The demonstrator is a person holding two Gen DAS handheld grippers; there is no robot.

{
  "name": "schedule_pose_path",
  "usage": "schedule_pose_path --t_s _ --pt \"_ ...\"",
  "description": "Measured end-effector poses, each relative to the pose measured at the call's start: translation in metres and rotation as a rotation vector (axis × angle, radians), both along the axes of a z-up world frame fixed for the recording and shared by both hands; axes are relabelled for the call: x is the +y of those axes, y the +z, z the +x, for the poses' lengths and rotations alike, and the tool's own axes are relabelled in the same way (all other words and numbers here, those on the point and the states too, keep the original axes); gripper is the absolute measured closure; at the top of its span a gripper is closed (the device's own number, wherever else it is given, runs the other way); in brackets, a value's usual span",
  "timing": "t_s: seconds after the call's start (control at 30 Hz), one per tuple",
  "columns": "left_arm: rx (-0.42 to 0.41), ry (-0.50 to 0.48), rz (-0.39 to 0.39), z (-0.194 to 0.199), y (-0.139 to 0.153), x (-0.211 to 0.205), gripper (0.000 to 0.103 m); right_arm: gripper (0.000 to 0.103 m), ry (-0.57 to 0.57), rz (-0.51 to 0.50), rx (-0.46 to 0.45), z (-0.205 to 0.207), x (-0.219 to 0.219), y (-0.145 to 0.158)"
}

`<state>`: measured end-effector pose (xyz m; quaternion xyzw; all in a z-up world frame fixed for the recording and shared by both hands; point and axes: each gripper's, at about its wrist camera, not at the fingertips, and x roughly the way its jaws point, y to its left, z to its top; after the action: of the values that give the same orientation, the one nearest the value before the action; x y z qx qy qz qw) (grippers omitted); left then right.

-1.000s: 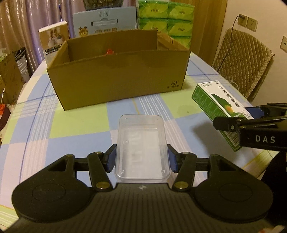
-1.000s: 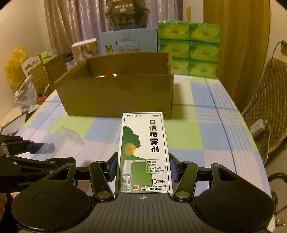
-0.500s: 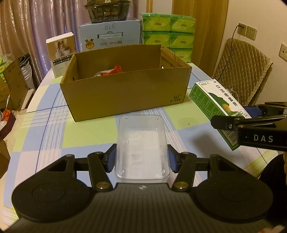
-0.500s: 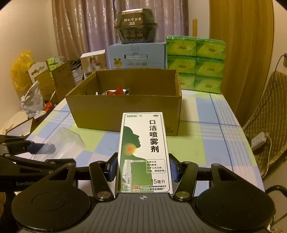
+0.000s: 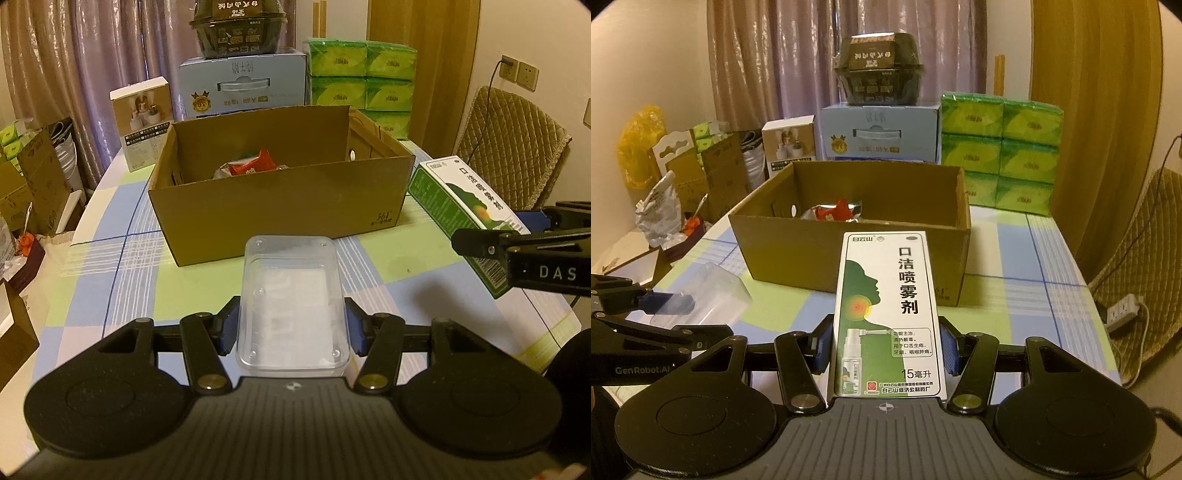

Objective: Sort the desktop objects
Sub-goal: 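Lift the spray box and clear tray and carry both over the cardboard box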

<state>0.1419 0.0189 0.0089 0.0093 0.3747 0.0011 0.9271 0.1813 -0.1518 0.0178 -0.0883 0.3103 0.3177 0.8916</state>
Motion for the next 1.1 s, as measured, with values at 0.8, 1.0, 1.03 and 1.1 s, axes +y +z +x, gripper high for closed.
schedule_pose_path --t_s 0.8,1.0,1.03,1.1 --pt "-0.043 -0.009 0.01 0.049 0.031 0.028 0.051 0.05 0.022 -0.014 -0.057 0.057 0.025 0.03" --pt "-0.037 -0.009 -0.004 0.067 0.036 0.036 0.051 0.05 0.029 -0.011 -0.062 0.07 0.029 0.038" --pt "-0.034 -0.01 -0.008 0.069 0.037 0.037 0.051 0.05 0.03 -0.012 -0.063 0.071 0.03 0.039" --pt "-0.032 -0.013 -0.005 0.073 0.037 0.038 0.051 0.05 0.029 -0.013 -0.065 0.076 0.031 0.041"
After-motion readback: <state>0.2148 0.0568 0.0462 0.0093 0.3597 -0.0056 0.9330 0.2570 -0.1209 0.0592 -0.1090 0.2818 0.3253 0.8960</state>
